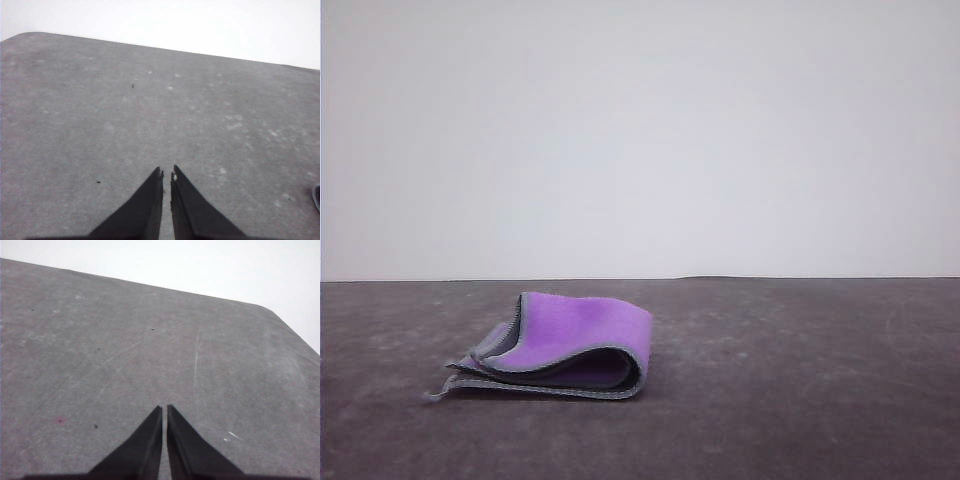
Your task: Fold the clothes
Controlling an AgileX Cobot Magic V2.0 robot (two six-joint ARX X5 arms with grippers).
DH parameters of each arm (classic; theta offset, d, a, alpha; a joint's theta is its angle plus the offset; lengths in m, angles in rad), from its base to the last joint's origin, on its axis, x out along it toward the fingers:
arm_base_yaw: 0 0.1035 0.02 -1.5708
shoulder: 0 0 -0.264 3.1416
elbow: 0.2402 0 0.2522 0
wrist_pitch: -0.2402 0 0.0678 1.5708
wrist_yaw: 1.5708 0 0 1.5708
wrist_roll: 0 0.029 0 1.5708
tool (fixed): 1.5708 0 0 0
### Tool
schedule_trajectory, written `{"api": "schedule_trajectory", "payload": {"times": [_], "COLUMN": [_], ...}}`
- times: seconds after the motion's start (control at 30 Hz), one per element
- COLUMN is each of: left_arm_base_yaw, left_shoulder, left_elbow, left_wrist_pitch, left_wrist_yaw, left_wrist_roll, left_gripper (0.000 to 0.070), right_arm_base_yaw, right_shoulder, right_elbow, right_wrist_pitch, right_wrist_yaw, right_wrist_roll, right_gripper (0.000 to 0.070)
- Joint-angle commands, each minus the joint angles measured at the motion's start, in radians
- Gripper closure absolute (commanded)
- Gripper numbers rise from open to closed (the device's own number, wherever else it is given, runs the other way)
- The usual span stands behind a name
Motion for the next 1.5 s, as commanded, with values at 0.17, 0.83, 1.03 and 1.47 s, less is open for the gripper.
{"api": "schedule_trajectory", "payload": {"times": [0.17, 0.83, 1.03, 1.47], "left_arm_base_yaw": [0.003, 0.003, 0.003, 0.003], "left_shoulder": [-0.002, -0.002, -0.002, -0.002], "left_elbow": [-0.02, -0.02, -0.02, -0.02], "left_wrist_pitch": [-0.006, -0.006, -0.006, -0.006], "left_wrist_yaw": [-0.002, -0.002, -0.002, -0.002], "left_wrist_roll": [-0.001, -0.001, -0.001, -0.001], "left_gripper": [0.0684, 0.0684, 0.0684, 0.0684], "right_arm_base_yaw": [-0.001, -0.001, -0.001, -0.001], "right_shoulder": [-0.002, -0.002, -0.002, -0.002], "right_elbow": [-0.005, -0.005, -0.005, -0.005], "right_wrist_pitch": [0.013, 0.013, 0.013, 0.013], "right_wrist_yaw": [0.0, 0.0, 0.0, 0.0], "right_wrist_roll": [-0.001, -0.001, -0.001, -0.001], "right_gripper": [0.069, 0.069, 0.069, 0.069]}}
